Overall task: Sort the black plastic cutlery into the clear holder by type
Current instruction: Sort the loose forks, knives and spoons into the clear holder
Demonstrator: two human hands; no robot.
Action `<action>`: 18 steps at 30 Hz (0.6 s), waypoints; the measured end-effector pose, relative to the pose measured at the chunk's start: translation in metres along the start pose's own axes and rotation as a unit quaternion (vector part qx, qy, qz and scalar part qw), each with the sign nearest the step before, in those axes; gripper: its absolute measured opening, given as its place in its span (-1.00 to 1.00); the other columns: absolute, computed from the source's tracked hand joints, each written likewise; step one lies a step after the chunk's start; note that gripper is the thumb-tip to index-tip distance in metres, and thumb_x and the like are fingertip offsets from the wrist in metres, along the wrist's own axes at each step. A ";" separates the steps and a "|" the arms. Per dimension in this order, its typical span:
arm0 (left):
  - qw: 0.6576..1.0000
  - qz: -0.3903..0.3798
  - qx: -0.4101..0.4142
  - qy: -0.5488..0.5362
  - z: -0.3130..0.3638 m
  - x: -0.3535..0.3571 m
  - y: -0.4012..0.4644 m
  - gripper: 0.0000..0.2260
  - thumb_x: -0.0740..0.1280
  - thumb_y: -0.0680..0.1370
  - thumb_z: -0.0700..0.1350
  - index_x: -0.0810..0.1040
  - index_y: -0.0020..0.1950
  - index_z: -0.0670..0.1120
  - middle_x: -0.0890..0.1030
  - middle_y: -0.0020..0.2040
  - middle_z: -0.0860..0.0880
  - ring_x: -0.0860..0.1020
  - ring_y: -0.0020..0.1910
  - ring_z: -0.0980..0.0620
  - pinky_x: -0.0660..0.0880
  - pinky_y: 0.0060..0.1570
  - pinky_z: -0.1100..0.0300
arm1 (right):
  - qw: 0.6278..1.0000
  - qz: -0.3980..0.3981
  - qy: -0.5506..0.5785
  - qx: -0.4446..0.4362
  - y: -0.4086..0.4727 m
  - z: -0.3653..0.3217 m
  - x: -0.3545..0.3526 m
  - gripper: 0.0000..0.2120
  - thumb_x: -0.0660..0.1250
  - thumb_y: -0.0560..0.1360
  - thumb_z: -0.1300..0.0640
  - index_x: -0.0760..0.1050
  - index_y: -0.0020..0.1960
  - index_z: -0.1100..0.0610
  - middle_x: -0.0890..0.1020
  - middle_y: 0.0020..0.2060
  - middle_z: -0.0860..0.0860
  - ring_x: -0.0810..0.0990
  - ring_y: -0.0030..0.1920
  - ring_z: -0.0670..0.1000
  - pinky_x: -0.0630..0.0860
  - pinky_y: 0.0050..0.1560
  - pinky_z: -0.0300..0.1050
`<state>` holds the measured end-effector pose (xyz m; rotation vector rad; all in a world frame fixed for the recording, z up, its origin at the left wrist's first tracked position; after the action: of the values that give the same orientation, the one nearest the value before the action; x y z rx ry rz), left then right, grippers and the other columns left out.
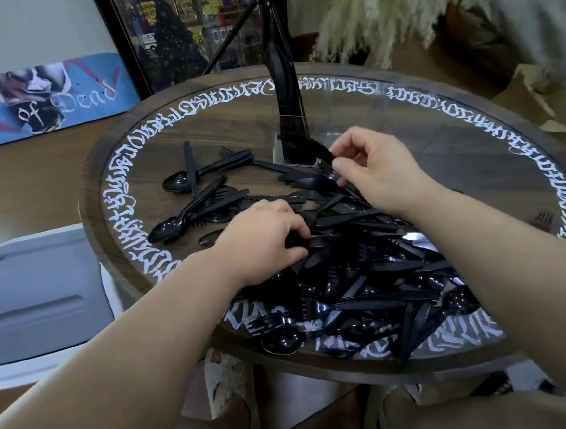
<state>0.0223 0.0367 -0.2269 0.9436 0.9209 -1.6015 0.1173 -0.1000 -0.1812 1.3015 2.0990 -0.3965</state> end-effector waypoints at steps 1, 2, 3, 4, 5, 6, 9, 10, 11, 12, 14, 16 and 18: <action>1.000 -0.003 -0.011 0.012 -0.001 0.001 0.001 -0.75 0.35 0.52 0.09 0.57 0.18 0.14 0.48 0.17 0.09 0.39 0.20 0.05 0.38 0.20 0.12 | 0.999 -0.020 -0.030 0.004 -0.004 0.005 0.001 -0.83 0.28 0.55 0.23 0.44 -0.11 -0.03 0.54 -0.28 -0.14 0.58 -0.27 -0.06 0.51 -0.12 -0.19; 1.000 0.003 -0.022 0.020 -0.003 0.001 0.001 -0.74 0.34 0.53 0.09 0.55 0.21 0.14 0.48 0.18 0.08 0.39 0.21 0.04 0.37 0.19 0.13 | 0.997 -0.041 -0.059 0.009 -0.007 0.010 0.001 -0.85 0.28 0.55 0.20 0.44 -0.09 -0.04 0.53 -0.28 -0.14 0.55 -0.27 -0.08 0.49 -0.11 -0.16; 0.999 0.013 -0.033 0.025 -0.005 0.000 0.002 -0.74 0.33 0.54 0.08 0.54 0.22 0.12 0.49 0.18 0.07 0.39 0.21 0.04 0.37 0.17 0.14 | 0.994 -0.062 -0.084 0.016 -0.011 0.015 0.002 -0.87 0.29 0.54 0.17 0.43 -0.08 -0.05 0.53 -0.28 -0.15 0.51 -0.27 -0.10 0.46 -0.12 -0.16; 0.998 0.023 -0.041 0.028 -0.006 -0.001 0.002 -0.74 0.32 0.54 0.08 0.54 0.22 0.11 0.50 0.17 0.07 0.40 0.20 0.03 0.37 0.16 0.15 | 0.991 -0.083 -0.103 0.022 -0.014 0.019 0.003 -0.89 0.32 0.53 0.14 0.44 -0.09 -0.05 0.53 -0.28 -0.15 0.49 -0.26 -0.12 0.42 -0.13 -0.17; 0.998 0.031 -0.046 0.030 -0.007 -0.002 0.002 -0.75 0.32 0.54 0.08 0.54 0.20 0.09 0.51 0.15 0.06 0.42 0.19 0.03 0.37 0.14 0.16 | 0.987 -0.103 -0.120 0.026 -0.017 0.023 0.004 -0.90 0.36 0.50 0.10 0.44 -0.10 -0.05 0.53 -0.28 -0.16 0.48 -0.25 -0.12 0.39 -0.13 -0.18; 0.998 0.036 -0.049 0.031 -0.007 -0.002 0.002 -0.76 0.33 0.53 0.07 0.55 0.18 0.08 0.52 0.12 0.06 0.44 0.17 0.02 0.37 0.12 0.16 | 0.983 -0.121 -0.138 0.028 -0.020 0.024 0.006 -0.88 0.40 0.47 0.05 0.45 -0.10 -0.05 0.53 -0.26 -0.17 0.49 -0.22 -0.11 0.37 -0.12 -0.20; 0.997 0.042 -0.058 0.013 -0.007 -0.001 0.003 -0.82 0.36 0.52 0.04 0.56 0.10 0.06 0.53 0.01 0.09 0.48 0.08 0.04 0.41 0.07 0.16 | 0.963 -0.172 -0.206 0.027 -0.025 0.026 0.013 -0.78 0.48 0.39 -0.03 0.50 -0.05 -0.02 0.55 -0.18 -0.15 0.52 -0.10 -0.07 0.39 -0.07 -0.20; 0.997 0.044 -0.060 0.005 -0.007 -0.001 0.003 -0.84 0.36 0.51 0.03 0.57 0.07 0.06 0.52 -0.04 0.11 0.48 0.05 0.05 0.42 0.05 0.15 | 0.956 -0.185 -0.227 0.024 -0.025 0.026 0.016 -0.77 0.48 0.39 -0.04 0.52 -0.04 0.00 0.57 -0.16 -0.12 0.53 -0.08 -0.05 0.41 -0.06 -0.19; 0.997 0.047 -0.062 -0.002 -0.007 -0.001 0.004 -0.86 0.37 0.51 0.01 0.57 0.04 0.05 0.51 -0.07 0.12 0.49 0.02 0.06 0.42 0.04 0.15 | 0.951 -0.195 -0.239 0.020 -0.024 0.026 0.018 -0.77 0.48 0.39 -0.03 0.54 -0.03 0.01 0.59 -0.15 -0.11 0.54 -0.08 -0.03 0.43 -0.05 -0.17; 0.997 0.049 -0.062 -0.007 -0.007 -0.001 0.004 -0.88 0.37 0.50 0.01 0.57 0.02 0.05 0.51 -0.10 0.13 0.49 0.00 0.07 0.43 0.03 0.15 | 0.949 -0.203 -0.242 0.019 -0.023 0.026 0.020 -0.78 0.48 0.39 -0.02 0.55 -0.03 0.02 0.60 -0.14 -0.09 0.55 -0.08 -0.02 0.45 -0.05 -0.16; 0.997 0.051 -0.064 -0.015 -0.007 -0.002 0.004 -0.91 0.36 0.52 0.00 0.57 0.00 0.05 0.51 -0.12 0.13 0.49 -0.02 0.06 0.44 0.03 0.13 | 0.947 -0.215 -0.238 0.022 -0.021 0.024 0.022 -0.81 0.48 0.39 0.01 0.57 -0.06 0.03 0.63 -0.14 -0.06 0.57 -0.09 -0.01 0.47 -0.05 -0.15; 0.996 0.058 -0.070 -0.017 -0.009 -0.005 0.005 -0.91 0.32 0.55 -0.01 0.57 0.00 0.04 0.53 -0.10 0.10 0.49 -0.03 0.05 0.44 0.03 0.12 | 0.945 -0.233 -0.228 0.029 -0.020 0.024 0.022 -0.83 0.49 0.39 0.02 0.57 -0.08 0.03 0.64 -0.14 -0.05 0.58 -0.11 -0.01 0.48 -0.06 -0.16; 0.995 0.069 -0.076 -0.014 -0.012 -0.008 0.006 -0.89 0.28 0.57 -0.01 0.58 0.01 0.02 0.54 -0.08 0.07 0.49 -0.02 0.03 0.42 0.02 0.14 | 0.943 -0.245 -0.221 0.036 -0.021 0.026 0.022 -0.85 0.49 0.39 0.03 0.58 -0.10 0.04 0.63 -0.18 -0.05 0.56 -0.15 -0.02 0.46 -0.10 -0.18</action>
<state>0.0312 0.0492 -0.2254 0.8575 0.9239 -1.4035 0.1012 -0.1089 -0.2162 0.6243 2.0004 -0.8961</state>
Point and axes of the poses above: each hand's wrist, its own y-axis towards the middle knuckle, its own x-axis out of the palm, z = x × y, the point moved 5 cm from there along y, towards the middle knuckle
